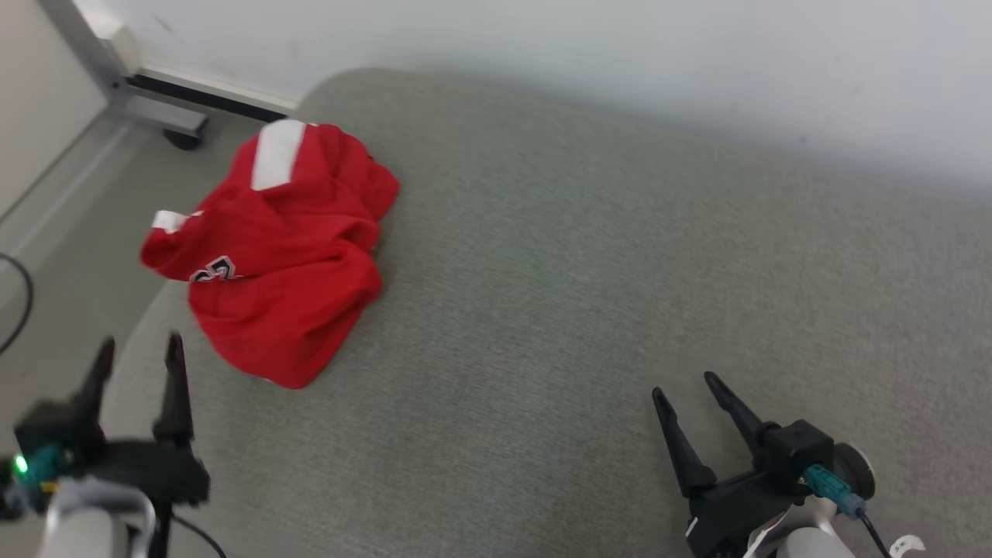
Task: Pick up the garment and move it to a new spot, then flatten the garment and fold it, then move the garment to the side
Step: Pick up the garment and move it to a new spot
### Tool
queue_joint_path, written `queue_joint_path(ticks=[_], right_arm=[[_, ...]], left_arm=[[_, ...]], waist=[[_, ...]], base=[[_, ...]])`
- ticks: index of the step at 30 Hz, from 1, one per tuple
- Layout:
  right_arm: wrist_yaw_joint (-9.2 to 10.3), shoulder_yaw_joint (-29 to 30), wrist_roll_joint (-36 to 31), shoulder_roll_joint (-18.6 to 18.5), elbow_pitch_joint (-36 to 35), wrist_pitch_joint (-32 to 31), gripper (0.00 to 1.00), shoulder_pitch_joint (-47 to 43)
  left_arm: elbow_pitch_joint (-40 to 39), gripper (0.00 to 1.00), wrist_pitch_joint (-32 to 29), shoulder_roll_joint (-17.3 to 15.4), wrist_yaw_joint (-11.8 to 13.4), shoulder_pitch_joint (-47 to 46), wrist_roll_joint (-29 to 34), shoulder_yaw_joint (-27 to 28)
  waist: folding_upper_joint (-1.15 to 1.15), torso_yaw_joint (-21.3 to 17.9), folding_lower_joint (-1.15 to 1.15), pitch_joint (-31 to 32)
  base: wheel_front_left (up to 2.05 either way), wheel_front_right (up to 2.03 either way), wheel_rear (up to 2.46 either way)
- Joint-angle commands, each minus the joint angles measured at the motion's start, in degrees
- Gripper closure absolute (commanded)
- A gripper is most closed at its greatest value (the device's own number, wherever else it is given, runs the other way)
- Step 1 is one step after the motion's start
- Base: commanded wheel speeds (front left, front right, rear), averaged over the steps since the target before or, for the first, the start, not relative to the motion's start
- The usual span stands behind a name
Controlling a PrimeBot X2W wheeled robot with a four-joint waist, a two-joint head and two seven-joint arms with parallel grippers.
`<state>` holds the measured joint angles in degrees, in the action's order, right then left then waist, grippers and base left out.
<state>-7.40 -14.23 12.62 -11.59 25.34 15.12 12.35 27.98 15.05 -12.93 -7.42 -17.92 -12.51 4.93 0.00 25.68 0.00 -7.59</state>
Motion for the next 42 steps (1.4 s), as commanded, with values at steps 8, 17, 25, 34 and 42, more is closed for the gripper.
queue_joint_path(ticks=[8,17,25,34,42], right_arm=[[-0.17,-2.1,0.5,-3.0,-1.2,0.0,0.00,1.9],[-0.17,-3.4,2.2,-3.9,-0.3,0.0,0.00,2.9],[-0.02,-4.6,4.1,-4.3,2.8,-0.2,0.00,3.8],[0.03,-5.5,5.7,-4.6,4.7,-0.4,0.00,4.2],[-0.01,-6.0,6.3,-2.1,4.4,-0.3,0.00,3.8]], left_arm=[[10.6,0.00,-1.9,-10.3,0.0,-16.9,-4.0,-8.8],[18.9,0.00,-10.2,-16.2,0.0,-26.7,-6.5,-15.8],[28.5,0.00,-20.0,-14.6,0.8,-28.5,-7.4,-17.5],[32.8,1.00,-18.9,-14.1,2.0,-28.7,-10.0,-16.1],[27.5,1.00,-6.8,-16.5,6.5,-33.7,-5.8,-17.3]], waist=[[0.00,-8.6,0.00,-7.9],[0.00,-12.6,0.00,-10.5],[0.00,-15.2,0.00,-12.5],[0.00,-16.4,0.00,-12.5],[0.00,-16.7,0.00,-8.4]], base=[[0.00,0.00,0.00],[0.00,0.00,0.00],[0.00,0.00,0.00],[0.00,0.00,0.00],[0.00,0.00,0.00]])
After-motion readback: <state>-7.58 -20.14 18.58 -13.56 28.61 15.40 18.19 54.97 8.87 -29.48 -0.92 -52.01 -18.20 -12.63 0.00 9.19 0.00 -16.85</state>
